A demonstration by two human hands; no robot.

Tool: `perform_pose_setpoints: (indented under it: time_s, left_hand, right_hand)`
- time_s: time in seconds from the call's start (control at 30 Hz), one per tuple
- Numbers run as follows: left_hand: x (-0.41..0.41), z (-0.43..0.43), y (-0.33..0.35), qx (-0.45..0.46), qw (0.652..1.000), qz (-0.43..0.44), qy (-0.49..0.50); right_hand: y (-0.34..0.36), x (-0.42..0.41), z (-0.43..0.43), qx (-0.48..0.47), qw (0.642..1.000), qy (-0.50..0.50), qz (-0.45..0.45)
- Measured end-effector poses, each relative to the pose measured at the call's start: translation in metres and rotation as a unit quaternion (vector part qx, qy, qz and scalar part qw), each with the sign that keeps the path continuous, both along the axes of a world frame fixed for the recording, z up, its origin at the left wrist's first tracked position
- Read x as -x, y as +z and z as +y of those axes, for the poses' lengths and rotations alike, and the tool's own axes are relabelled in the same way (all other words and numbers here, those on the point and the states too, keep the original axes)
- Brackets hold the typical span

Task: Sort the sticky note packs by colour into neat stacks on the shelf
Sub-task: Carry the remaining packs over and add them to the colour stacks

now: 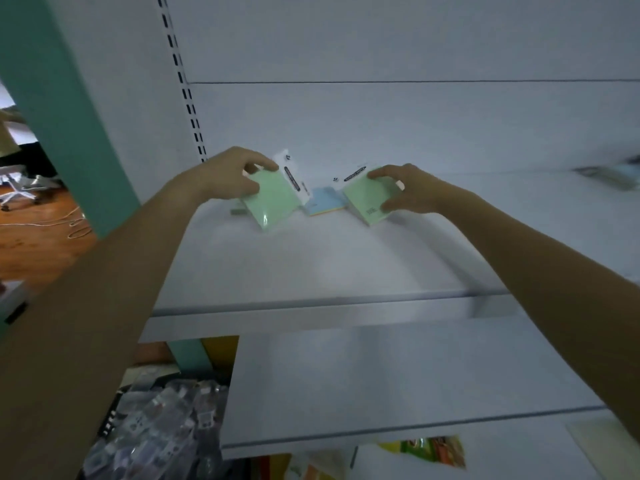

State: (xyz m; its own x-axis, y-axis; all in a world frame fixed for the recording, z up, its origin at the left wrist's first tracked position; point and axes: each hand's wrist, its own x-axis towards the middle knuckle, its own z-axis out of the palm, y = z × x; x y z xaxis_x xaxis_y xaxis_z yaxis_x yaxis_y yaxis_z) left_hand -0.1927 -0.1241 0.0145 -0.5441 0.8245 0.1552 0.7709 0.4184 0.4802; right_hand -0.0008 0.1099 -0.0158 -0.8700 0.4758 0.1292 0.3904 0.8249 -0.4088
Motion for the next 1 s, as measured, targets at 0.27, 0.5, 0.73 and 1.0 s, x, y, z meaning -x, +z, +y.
perform_pose_setpoints:
  time_s: [0.27,0.5,0.73,1.0]
  left_hand:
    - [-0.038,0.052,-0.017,-0.198,0.966,-0.164,0.003]
    - [-0.117,0.14,-0.026,-0.25,0.951,-0.181,-0.03]
    - [-0.241,0.245,-0.03,-0.237,0.949,-0.184,-0.095]
    - [-0.364,0.347,-0.035,-0.247,0.947,-0.159,-0.129]
  right_hand:
    - [-0.014,-0.062,0.026,0.149,0.98,-0.06,0.117]
    - [-0.026,-0.153,0.082,0.165,0.948,-0.181,0.205]
    - [-0.029,-0.277,0.145,0.107,0.947,-0.231,0.195]
    - [-0.017,-0.414,0.214,0.051,0.961,-0.228,0.145]
